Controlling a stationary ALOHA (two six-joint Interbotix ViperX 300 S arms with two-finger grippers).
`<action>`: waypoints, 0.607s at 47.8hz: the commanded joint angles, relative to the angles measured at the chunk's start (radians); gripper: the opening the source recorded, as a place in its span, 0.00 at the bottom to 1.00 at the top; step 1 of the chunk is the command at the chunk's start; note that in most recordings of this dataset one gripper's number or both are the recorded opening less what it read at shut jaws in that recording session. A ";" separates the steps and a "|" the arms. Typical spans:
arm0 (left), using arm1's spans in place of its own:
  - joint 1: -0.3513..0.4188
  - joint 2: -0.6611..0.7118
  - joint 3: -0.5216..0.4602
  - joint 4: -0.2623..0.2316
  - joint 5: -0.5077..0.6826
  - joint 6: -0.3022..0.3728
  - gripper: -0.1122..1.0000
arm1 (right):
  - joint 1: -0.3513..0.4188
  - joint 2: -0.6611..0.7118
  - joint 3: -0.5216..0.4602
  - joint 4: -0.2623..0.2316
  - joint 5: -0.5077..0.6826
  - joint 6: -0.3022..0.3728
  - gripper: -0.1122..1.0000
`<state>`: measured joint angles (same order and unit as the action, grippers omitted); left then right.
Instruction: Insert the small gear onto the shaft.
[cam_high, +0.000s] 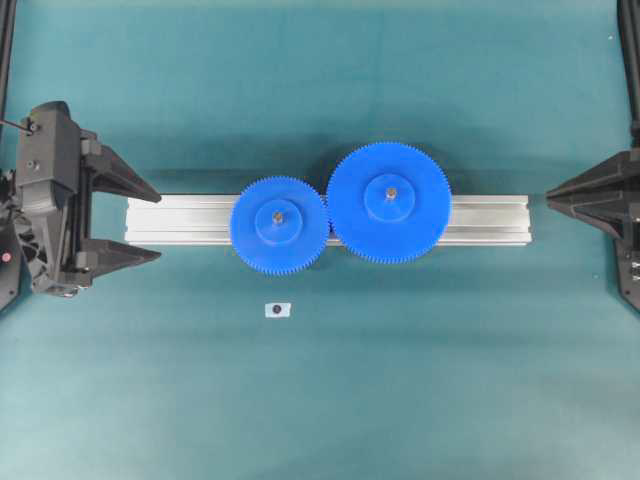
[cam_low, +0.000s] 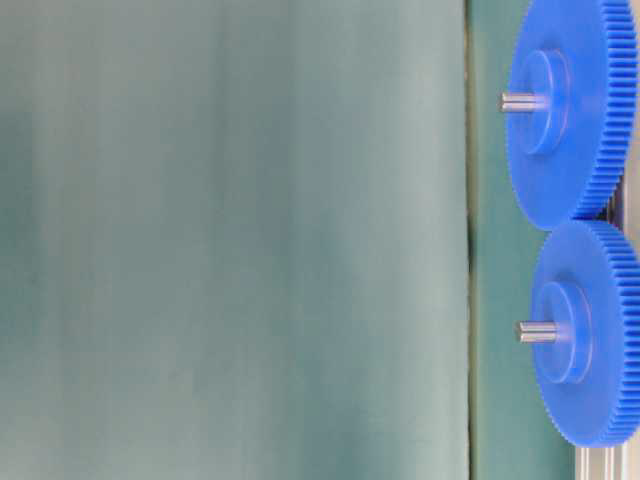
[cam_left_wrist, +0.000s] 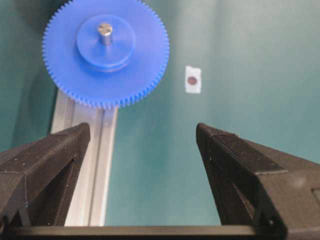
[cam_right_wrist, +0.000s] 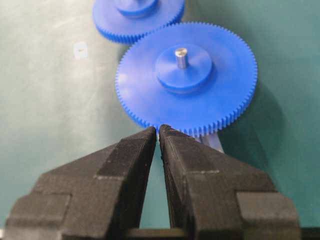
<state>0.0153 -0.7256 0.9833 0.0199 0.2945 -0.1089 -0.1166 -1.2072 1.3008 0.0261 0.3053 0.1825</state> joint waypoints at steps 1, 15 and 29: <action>-0.003 -0.002 -0.012 0.002 -0.006 0.002 0.88 | -0.003 0.008 -0.011 0.000 -0.011 0.008 0.34; -0.005 0.005 -0.012 0.002 -0.006 0.000 0.88 | -0.003 0.008 -0.008 -0.002 -0.011 0.008 0.34; -0.003 0.005 -0.011 0.002 -0.006 0.003 0.88 | -0.003 0.008 -0.003 -0.002 -0.020 0.008 0.34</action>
<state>0.0138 -0.7210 0.9833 0.0184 0.2945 -0.1089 -0.1166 -1.2072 1.3054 0.0261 0.2961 0.1825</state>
